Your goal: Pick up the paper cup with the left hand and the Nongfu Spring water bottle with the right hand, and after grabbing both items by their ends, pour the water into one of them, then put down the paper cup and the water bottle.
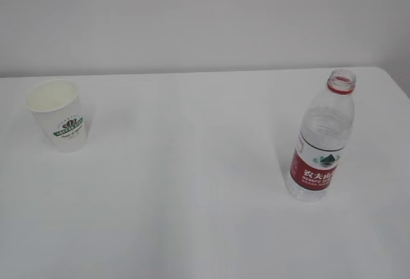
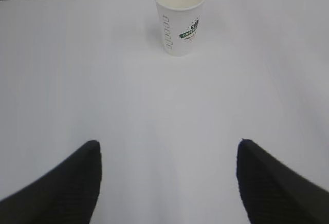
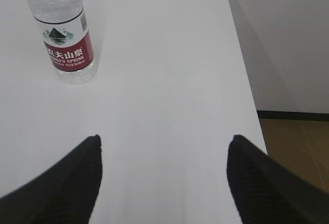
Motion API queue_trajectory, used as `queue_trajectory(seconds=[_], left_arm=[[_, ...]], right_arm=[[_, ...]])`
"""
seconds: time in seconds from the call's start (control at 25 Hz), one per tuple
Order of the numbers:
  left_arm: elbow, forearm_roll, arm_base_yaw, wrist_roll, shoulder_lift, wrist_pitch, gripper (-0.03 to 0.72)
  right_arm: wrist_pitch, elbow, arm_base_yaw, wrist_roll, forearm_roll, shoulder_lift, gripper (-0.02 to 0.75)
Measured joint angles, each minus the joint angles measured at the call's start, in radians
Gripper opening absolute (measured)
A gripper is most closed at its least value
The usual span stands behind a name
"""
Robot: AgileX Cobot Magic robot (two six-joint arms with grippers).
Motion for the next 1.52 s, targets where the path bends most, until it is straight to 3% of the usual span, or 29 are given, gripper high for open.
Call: queue_trajectory(seconds=[1.52], left_arm=[[0.0,0.0,0.0,0.0,0.0,0.0,0.587]], right_arm=[[0.0,0.0,0.0,0.0,0.002,0.0,0.572]])
